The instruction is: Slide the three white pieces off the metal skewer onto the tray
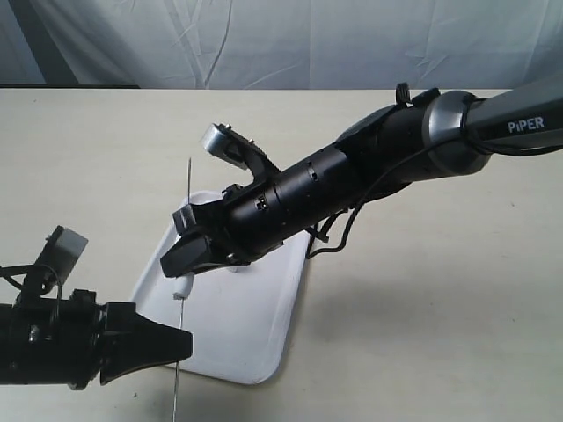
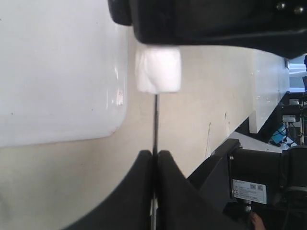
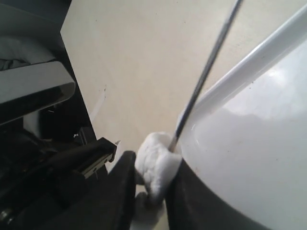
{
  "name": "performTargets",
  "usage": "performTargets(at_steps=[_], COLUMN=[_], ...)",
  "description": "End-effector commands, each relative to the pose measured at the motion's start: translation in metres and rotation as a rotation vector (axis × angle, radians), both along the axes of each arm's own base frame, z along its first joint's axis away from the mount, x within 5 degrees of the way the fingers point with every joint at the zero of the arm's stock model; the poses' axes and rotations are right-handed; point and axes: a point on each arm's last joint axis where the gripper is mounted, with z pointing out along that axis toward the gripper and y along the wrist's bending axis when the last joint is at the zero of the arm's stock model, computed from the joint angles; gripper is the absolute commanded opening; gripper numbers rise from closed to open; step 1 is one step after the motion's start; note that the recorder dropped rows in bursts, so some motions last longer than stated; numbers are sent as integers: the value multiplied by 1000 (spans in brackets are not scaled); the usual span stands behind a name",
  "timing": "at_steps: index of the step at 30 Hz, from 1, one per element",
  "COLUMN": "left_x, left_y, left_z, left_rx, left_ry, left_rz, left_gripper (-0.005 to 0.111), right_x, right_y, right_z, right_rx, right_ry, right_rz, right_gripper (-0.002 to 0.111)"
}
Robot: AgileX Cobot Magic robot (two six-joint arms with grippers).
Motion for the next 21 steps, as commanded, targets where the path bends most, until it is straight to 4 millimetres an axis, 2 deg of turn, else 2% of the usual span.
performTargets(at_steps=[1,6,9,13,16,21], left_x=[-1,-8,-19,-39,-59,-62], left_y=[-2,-5,-4,1,3,1], left_z=[5,9,4,-9,-13,-7], left_rx=[-41,-126,-119,-84,-123,-187], left_ry=[-9,13,47,102,138,116], left_rz=[-13,-54,-81,-93,-121,-168], left_gripper=[0,0,0,0,0,0], right_x=[2,7,10,14,19,23], right_y=[0,0,0,2,4,4], right_z=[0,-2,-2,2,6,6], right_rx=[-9,-34,-41,-42,-39,-57], right_ry=[-37,-71,-84,-112,-137,-166], right_rz=[-8,-53,-71,-79,-95,-110], right_gripper=[20,20,20,20,20,20])
